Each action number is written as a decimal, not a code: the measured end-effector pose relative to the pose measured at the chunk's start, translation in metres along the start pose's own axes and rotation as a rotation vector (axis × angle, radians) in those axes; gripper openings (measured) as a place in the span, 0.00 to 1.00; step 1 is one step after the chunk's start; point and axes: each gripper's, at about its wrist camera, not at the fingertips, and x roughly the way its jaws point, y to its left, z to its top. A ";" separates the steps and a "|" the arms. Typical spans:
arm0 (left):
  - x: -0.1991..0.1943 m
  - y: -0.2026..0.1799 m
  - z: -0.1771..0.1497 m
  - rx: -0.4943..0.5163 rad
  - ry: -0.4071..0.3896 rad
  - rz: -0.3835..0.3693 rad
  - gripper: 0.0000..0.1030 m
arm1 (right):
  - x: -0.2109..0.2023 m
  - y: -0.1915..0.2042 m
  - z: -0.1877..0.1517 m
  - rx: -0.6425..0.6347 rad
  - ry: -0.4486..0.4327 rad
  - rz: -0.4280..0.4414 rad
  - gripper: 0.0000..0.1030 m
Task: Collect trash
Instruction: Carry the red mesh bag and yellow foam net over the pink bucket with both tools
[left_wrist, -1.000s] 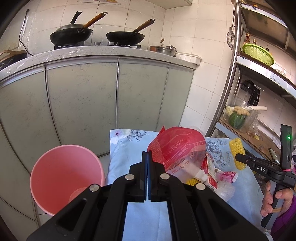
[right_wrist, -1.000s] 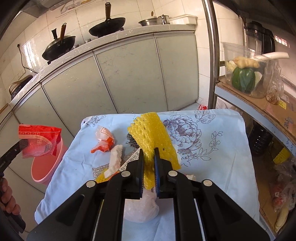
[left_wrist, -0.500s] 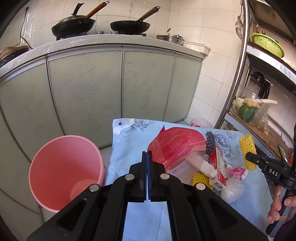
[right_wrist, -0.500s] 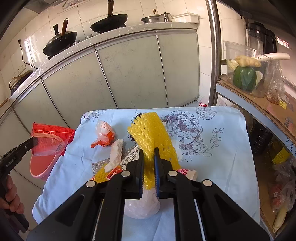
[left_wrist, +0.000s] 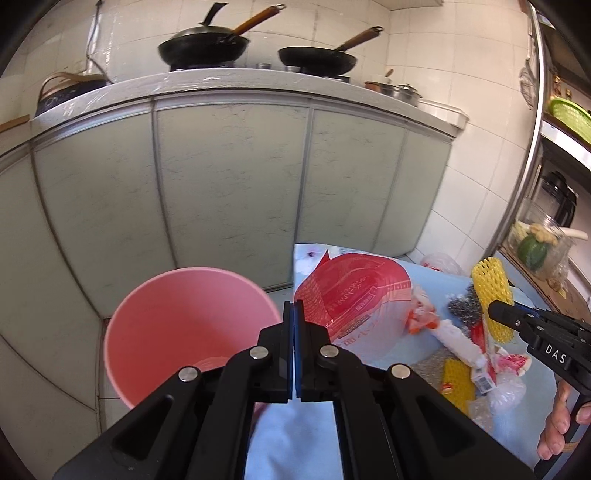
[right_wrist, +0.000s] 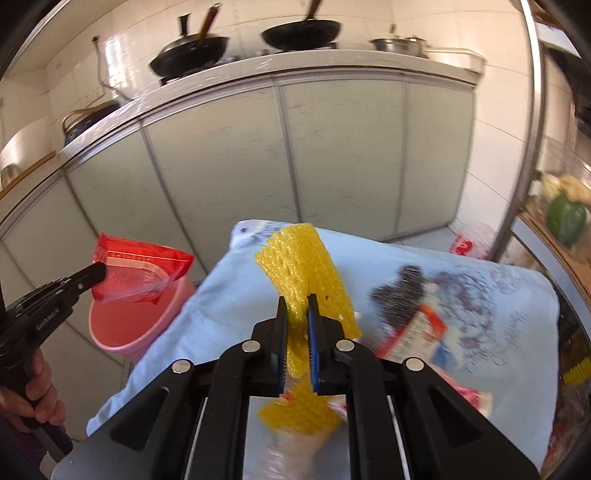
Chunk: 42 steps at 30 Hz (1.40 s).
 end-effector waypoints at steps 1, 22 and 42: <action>0.000 0.007 -0.001 -0.010 0.002 0.013 0.00 | 0.003 0.007 0.002 -0.011 0.005 0.010 0.10; 0.023 0.093 -0.015 -0.132 0.052 0.197 0.00 | 0.064 0.143 0.020 -0.215 0.096 0.220 0.10; 0.035 0.119 -0.030 -0.179 0.084 0.251 0.00 | 0.102 0.181 0.012 -0.237 0.189 0.284 0.10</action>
